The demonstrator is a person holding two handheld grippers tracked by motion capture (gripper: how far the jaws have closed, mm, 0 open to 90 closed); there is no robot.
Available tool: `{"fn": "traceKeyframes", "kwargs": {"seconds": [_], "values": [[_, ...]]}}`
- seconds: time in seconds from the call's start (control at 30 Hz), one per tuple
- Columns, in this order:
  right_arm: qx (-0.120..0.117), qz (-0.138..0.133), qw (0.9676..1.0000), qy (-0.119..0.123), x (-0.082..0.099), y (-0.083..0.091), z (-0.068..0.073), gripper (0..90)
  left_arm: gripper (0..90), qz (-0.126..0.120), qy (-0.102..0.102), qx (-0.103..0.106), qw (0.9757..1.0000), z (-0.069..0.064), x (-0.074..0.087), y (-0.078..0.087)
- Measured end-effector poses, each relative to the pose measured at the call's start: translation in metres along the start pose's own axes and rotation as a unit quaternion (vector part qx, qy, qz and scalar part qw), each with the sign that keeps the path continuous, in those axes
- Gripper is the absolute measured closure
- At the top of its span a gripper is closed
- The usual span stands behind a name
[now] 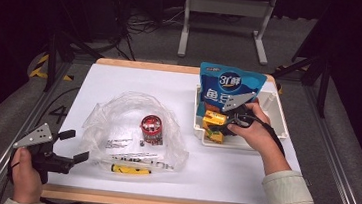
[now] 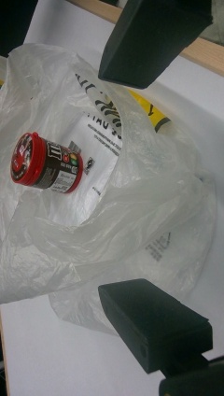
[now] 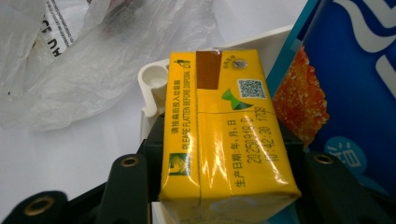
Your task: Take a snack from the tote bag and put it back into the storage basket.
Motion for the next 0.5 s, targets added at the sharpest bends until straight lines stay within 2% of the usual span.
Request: {"fn": "traceKeyframes", "kwargs": {"seconds": [0.5], "values": [[0.011, 0.006, 0.9999, 0.002, 0.0071, 0.0038, -0.0043, 50.8, 2.2, 0.001, 0.000, 0.000, 1.0000, 0.0000, 0.0002, -0.0002]]}}
Point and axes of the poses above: each handheld gripper's, and its own axes: y roughly backward along the jaws, x roughly out of its underside, z roughly to its left, the point moved 7 cm from there along -y, roughly forward along the jaws, and after that the axes turned 12 degrees about -z, right-handed, at the moved point
